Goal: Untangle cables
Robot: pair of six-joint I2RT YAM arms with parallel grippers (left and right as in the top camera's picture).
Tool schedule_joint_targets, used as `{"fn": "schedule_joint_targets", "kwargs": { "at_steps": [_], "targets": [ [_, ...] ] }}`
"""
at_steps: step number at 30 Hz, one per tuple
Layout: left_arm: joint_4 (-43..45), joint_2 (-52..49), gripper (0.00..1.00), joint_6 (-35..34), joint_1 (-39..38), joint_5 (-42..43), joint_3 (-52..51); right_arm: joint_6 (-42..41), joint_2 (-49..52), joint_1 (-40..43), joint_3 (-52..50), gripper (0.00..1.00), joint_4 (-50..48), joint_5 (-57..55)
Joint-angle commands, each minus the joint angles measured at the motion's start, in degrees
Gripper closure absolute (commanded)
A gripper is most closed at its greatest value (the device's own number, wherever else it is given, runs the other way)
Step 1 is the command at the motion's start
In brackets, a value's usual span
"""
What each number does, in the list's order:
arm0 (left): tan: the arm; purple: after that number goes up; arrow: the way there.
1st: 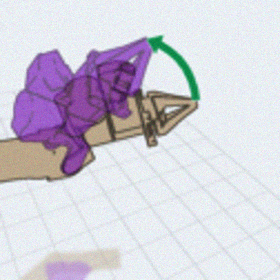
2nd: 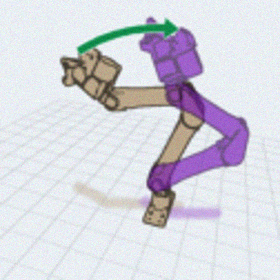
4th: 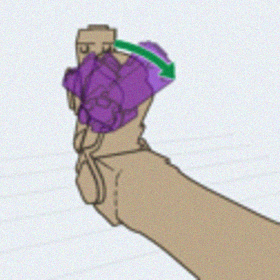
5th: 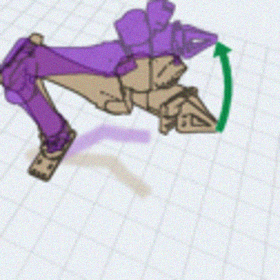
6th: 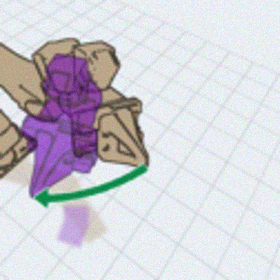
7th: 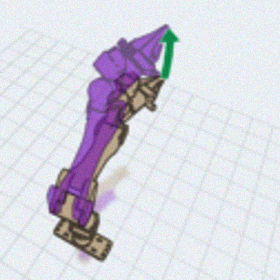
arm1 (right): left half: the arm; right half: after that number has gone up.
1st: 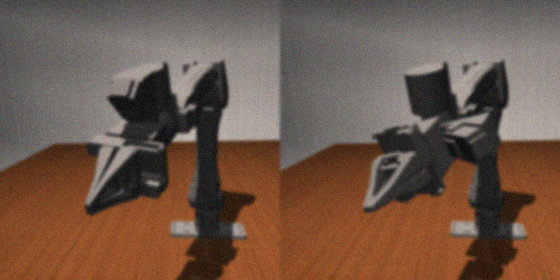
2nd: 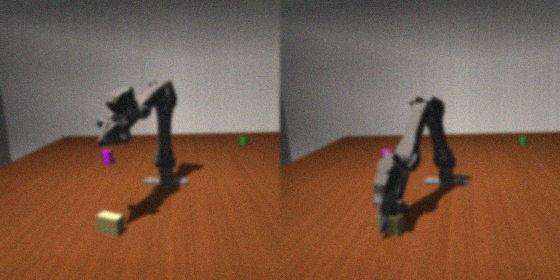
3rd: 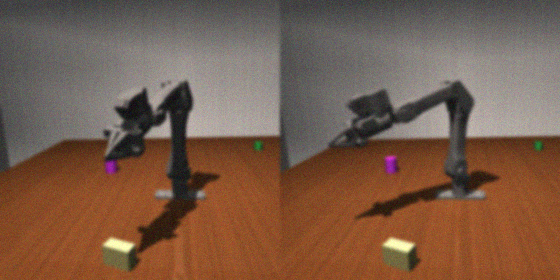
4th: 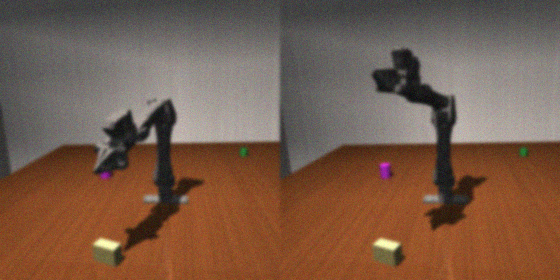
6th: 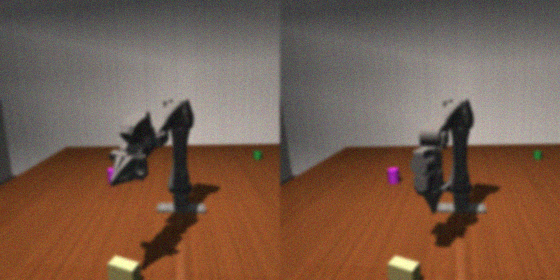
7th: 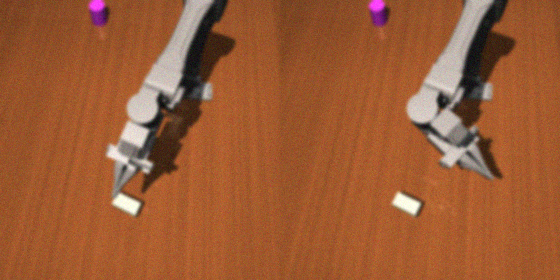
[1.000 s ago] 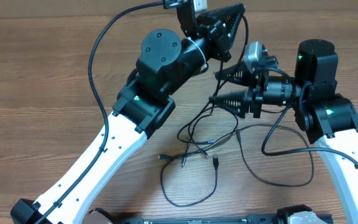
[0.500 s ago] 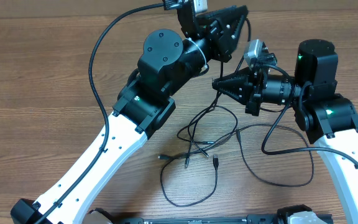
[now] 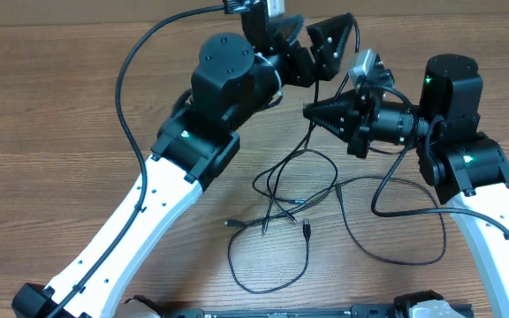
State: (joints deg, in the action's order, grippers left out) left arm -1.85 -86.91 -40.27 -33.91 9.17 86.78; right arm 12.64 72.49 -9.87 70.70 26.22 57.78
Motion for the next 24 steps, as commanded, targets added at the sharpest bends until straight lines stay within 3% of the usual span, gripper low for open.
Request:
{"fn": "schedule_joint_targets", "kwargs": {
  "at_steps": [1, 6, 13, 24],
  "targets": [
    [-6.6, 0.1, 0.0, 4.3, 2.6, -1.8, 1.2, -9.4, -0.3, 0.5, -0.2, 0.96, -5.1, -1.6],
    [-16.1, 0.1, 0.0, 5.2, 5.1, -5.2, 1.2, -18.9, -0.4, 0.6, -0.2, 0.96, -13.5, 2.4],
    [-20.9, 0.0, 0.0, 8.4, 5.4, -5.1, 1.2, -32.7, -0.4, 0.6, -0.2, 0.96, -30.1, 10.4],
    [-29.7, 0.0, 0.0, 8.6, 5.4, -5.2, 1.1, -57.7, -0.3, 0.6, -0.2, 0.96, -62.7, 8.1]
  ]
}}
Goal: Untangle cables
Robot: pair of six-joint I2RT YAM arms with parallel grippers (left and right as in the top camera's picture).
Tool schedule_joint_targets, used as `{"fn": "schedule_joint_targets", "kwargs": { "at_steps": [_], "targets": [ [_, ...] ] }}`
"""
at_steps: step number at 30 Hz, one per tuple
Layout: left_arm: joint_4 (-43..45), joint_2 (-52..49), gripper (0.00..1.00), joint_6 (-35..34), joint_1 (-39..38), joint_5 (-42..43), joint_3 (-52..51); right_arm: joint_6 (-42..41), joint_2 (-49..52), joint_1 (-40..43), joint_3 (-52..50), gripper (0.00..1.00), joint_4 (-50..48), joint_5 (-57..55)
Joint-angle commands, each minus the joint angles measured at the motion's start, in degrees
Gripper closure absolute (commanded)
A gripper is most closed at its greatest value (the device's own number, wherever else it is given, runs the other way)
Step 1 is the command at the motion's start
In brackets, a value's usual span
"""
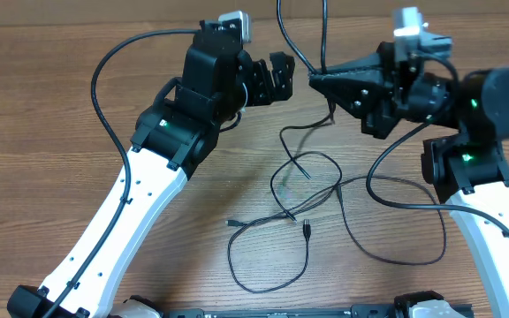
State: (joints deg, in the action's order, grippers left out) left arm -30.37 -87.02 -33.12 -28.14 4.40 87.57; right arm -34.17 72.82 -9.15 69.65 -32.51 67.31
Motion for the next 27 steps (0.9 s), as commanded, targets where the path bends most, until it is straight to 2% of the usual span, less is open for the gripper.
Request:
{"fn": "schedule_joint_targets", "kwargs": {
  "at_steps": [1, 4, 8, 11, 15, 20, 27],
  "targets": [
    [-1.9, 0.1, 0.0, 1.5, -0.4, -0.4, 0.3, -11.8, -0.7, -0.1, 0.9, 0.96, -6.1, -2.3],
    [-4.4, 0.1, 0.0, 1.5, -0.4, -0.4, 0.3, -12.2, -0.7, -0.1, 0.8, 0.96, -8.1, -6.2],
    [-9.0, 0.1, 0.0, 1.8, -0.4, -0.6, 0.3, -6.1, 0.0, -0.1, 0.8, 0.96, -5.7, -10.9],
    [-12.5, 0.1, 0.01, 4.5, -0.4, -0.6, 0.2, -5.8, 1.1, -0.1, 0.8, 0.96, -4.3, -16.4],
    [-15.4, 0.1, 0.0, 4.9, -0.4, -0.6, -0.4, -6.8, 2.7, -0.1, 0.9, 0.96, -4.7, -23.2],
    [-16.1, 0.1, 0.0, 4.9, -0.4, -0.5, -1.8, -14.0, 4.1, 0.0, 0.9, 0.96, -12.7, -33.0],
    [-16.1, 0.1, 0.01, 4.9, -0.4, -0.3, -2.0, -12.3, 4.2, 2.3, 0.9, 0.96, -15.1, -41.6]
  ]
}}
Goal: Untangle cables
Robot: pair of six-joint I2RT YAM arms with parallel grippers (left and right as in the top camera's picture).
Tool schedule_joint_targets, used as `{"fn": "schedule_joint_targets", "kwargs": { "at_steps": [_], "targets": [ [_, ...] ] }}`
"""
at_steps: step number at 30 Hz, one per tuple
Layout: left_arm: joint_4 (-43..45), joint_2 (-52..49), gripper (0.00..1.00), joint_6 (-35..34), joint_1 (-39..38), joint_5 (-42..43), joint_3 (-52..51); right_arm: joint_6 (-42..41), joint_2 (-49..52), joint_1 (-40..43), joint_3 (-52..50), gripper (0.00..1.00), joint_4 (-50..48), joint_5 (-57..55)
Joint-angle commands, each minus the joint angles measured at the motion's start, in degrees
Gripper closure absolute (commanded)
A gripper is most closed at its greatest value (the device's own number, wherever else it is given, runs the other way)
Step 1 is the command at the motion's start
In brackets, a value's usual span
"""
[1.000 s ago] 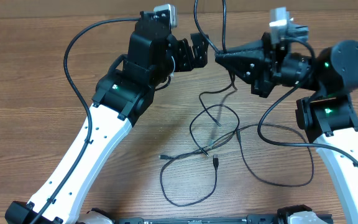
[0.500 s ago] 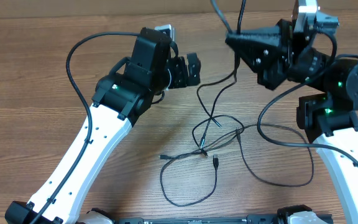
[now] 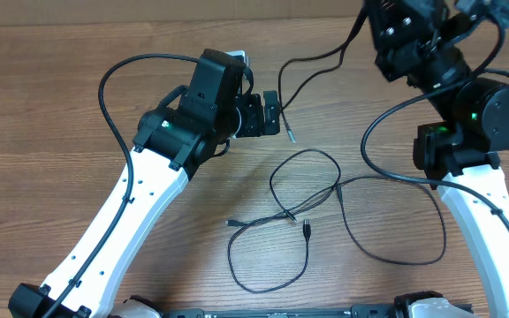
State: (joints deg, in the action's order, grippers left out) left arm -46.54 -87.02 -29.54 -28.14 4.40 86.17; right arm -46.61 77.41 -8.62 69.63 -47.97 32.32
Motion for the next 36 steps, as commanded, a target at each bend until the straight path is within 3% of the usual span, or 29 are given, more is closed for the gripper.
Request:
{"fn": "schedule_joint_targets", "kwargs": {
  "at_steps": [1, 5, 12, 23, 29, 33, 36],
  "targets": [
    [0.0, 0.1, 0.0, 1.3, -0.4, -0.3, -0.6, 1.1, -0.4, 2.4, 0.9, 0.96, 1.7, -6.6],
    [-0.2, 0.1, 0.0, 1.3, -0.4, 0.1, -0.6, 7.3, 0.5, 5.4, 0.9, 0.96, 10.8, -6.8],
    [-0.7, 0.1, 0.0, 3.8, -0.4, 1.8, -0.6, 14.4, 6.8, 8.9, 0.9, 0.96, 16.4, -6.8],
    [-0.4, 0.1, 0.01, 4.5, -0.4, 4.8, -0.6, 13.6, 19.1, 9.9, 0.9, 0.96, 9.1, -5.1],
    [1.1, 0.1, 0.0, 4.5, -0.4, 4.9, -0.6, 7.4, 20.9, 8.7, 0.9, 0.96, 5.3, -5.6],
    [1.8, 0.1, 0.0, 4.5, -0.4, 5.8, -0.6, 8.2, 20.9, 8.7, 0.9, 0.96, 4.0, -9.5],
    [1.6, 0.1, 0.0, 4.5, -0.4, 6.2, -0.6, 14.1, 20.9, 9.9, 0.9, 0.96, 8.2, -15.0]
  ]
}}
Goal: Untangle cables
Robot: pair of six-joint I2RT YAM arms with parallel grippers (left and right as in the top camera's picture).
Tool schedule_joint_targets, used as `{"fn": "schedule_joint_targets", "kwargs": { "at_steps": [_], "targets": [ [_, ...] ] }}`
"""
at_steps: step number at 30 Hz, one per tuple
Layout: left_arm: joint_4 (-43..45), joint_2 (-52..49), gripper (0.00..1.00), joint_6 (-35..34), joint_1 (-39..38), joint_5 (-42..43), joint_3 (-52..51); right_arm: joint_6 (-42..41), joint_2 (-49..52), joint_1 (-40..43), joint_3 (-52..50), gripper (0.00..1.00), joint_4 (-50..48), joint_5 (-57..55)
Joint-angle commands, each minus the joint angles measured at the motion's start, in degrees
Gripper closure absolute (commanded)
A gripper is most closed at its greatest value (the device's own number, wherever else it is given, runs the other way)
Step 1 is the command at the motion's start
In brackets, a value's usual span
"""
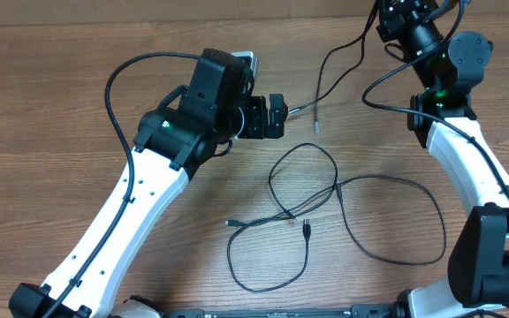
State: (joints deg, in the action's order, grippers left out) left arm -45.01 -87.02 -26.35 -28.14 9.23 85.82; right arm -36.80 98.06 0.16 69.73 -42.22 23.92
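A black cable (325, 60) hangs free of the table from my right gripper (383, 7), which sits at the frame's top edge, mostly cut off, shut on it. The cable's loose end (315, 125) dangles just right of my left gripper (283, 117). That gripper stands open, level with the end, nothing clearly between its fingers. Other black cables (387, 177) lie in loops on the wooden table (42, 177). They cross at a knot (292, 215), with two plug ends (307, 230) near it.
My left arm's white link (122, 221) runs from the front left corner to the middle. The right arm's white link (471, 163) stands along the right edge. A thick arm lead (111, 84) arcs over the left back of the table.
My right arm has swung further into the top right corner. The hanging cable's loose end has shifted right, away from the left gripper's fingers. The left gripper has barely moved.
Both grippers were close together at the back centre, the right shut on a strand running into the pile. Then the right held it higher while the left stood further left. Then the strand hung clear of the pile beside the left gripper, and now further right.
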Motion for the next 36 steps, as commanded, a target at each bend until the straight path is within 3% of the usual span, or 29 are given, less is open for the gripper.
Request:
{"fn": "schedule_joint_targets", "kwargs": {
  "at_steps": [1, 7, 12, 23, 28, 36],
  "targets": [
    [-0.2, 0.1, 0.01, 1.3, -0.5, 1.4, -0.3, 5.8, 0.2, 1.6, 0.8, 0.96, 4.6, -9.1],
    [-1.3, 0.1, 0.01, 1.8, -1.4, 1.5, -0.3, 15.0, 0.6, 6.4, 0.8, 0.96, 16.6, -20.7],
    [-1.4, 0.1, 0.0, 2.0, -2.6, 1.8, -0.3, 23.5, 3.3, 11.8, 0.8, 0.96, 17.3, -21.5],
    [-1.5, 0.1, 0.0, 2.3, -3.4, 1.8, -0.3, 23.6, 12.2, 21.7, 0.8, 0.96, 13.7, -21.3],
    [-1.7, 0.1, 0.0, 11.3, -3.5, 11.0, -0.3, 23.8, 16.4, 27.8, 0.8, 0.96, 11.3, -21.3],
    [-2.0, 0.1, 0.0, 13.6, -3.4, 11.8, -0.3, 25.7, 21.3, 34.3, 0.8, 0.95, 10.8, -21.3]
  ]
}}
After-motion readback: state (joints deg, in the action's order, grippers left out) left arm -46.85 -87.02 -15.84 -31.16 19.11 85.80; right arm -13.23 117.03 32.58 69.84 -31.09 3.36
